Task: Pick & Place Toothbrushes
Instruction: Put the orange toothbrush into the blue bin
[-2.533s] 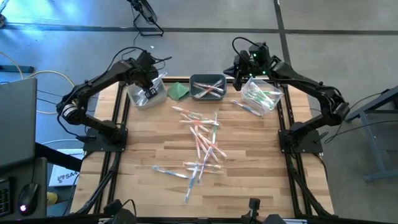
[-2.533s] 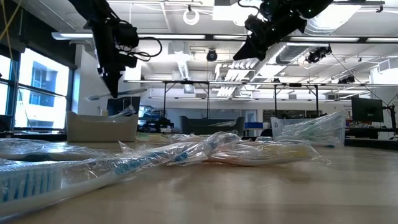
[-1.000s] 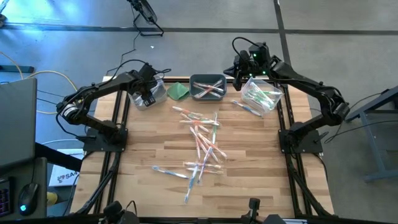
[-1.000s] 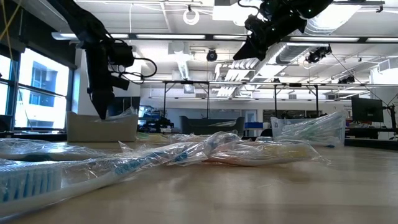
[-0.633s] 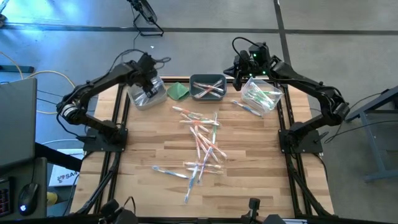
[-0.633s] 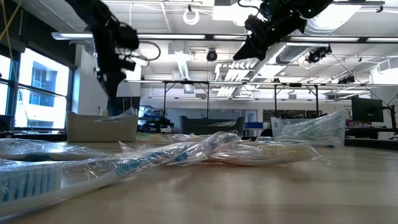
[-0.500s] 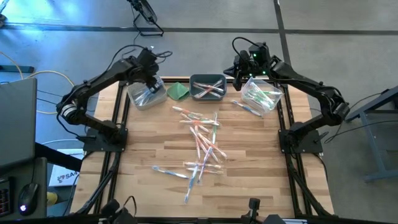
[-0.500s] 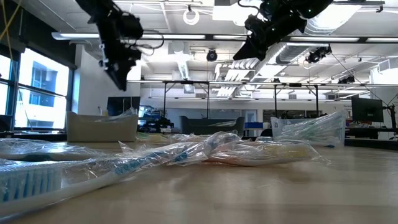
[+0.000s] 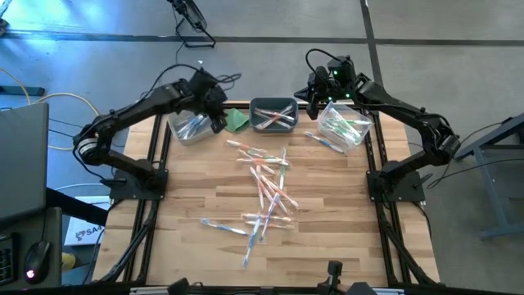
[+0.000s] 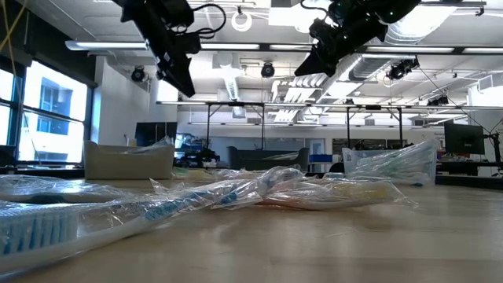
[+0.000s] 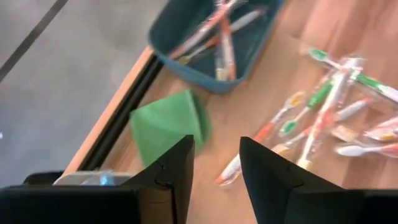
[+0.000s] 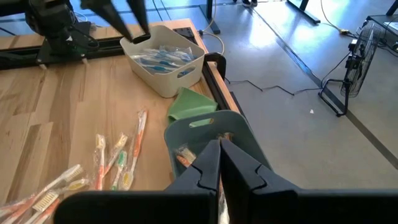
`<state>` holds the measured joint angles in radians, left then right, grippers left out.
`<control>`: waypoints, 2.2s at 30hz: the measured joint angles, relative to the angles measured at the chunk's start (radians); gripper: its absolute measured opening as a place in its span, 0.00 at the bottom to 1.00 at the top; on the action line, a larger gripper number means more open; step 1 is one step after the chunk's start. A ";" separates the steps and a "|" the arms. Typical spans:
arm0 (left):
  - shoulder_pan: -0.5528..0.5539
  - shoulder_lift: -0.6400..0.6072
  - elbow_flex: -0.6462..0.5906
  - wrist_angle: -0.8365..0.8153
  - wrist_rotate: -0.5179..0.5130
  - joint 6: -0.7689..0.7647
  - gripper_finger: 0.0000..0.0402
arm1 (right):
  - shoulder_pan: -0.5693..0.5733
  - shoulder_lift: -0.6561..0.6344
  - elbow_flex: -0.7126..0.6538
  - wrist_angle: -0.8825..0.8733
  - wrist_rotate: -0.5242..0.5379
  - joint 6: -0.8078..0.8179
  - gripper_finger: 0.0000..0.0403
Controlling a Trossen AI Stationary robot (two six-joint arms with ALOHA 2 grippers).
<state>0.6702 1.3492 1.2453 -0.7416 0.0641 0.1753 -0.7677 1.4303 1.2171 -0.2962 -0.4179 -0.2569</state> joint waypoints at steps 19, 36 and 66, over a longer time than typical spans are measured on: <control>-0.083 0.001 0.000 0.136 -0.021 0.002 0.26 | 0.000 0.000 0.000 0.000 0.000 -0.010 0.01; -0.082 0.102 -0.001 0.281 -0.018 0.030 0.26 | 0.000 0.000 0.000 0.000 0.000 -0.019 0.01; -0.075 0.238 -0.002 0.119 0.030 0.266 0.26 | 0.000 0.000 0.000 0.007 0.000 -0.053 0.01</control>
<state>0.5953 1.5875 1.2438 -0.6226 0.0944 0.4415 -0.7677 1.4303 1.2171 -0.2890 -0.4179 -0.3103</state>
